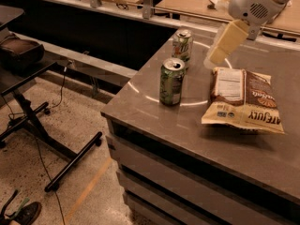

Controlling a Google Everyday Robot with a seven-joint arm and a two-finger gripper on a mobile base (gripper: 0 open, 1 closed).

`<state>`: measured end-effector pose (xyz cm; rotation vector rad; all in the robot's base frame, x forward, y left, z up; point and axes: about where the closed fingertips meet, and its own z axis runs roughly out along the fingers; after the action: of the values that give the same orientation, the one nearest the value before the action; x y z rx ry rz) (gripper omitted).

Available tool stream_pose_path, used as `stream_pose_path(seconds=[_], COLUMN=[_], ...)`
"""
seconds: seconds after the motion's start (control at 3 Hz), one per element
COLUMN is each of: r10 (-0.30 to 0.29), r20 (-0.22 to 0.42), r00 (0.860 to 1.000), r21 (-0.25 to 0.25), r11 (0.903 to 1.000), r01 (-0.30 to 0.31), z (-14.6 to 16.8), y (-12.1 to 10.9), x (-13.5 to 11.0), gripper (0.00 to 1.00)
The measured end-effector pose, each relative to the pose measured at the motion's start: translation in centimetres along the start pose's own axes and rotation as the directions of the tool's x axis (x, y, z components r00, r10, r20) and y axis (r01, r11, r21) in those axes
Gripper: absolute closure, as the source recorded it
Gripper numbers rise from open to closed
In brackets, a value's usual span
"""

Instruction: Pick 7up can

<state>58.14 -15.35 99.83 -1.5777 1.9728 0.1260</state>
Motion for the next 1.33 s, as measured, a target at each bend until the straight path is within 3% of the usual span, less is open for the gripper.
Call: stream_pose_path(seconds=[0.33,0.67,1.0,1.33], r10=[0.014,0.060,0.129,0.226], r20=[0.103,0.174,0.218,0.255], r00=[0.995,0.983,0.967,0.940], r21=[0.014,0.029,0.049,0.053], r11=[0.9998,0.9974,0.9885,0.9677], r01=[-0.015,-0.066,-0.143,-0.246], z=[3.8,7.7,10.1,11.8], y=[-3.8,-6.5,-8.5,-10.2], x=[-1.6,-1.0,0.3,2.0], gripper=[0.00,0.00,0.00,0.00])
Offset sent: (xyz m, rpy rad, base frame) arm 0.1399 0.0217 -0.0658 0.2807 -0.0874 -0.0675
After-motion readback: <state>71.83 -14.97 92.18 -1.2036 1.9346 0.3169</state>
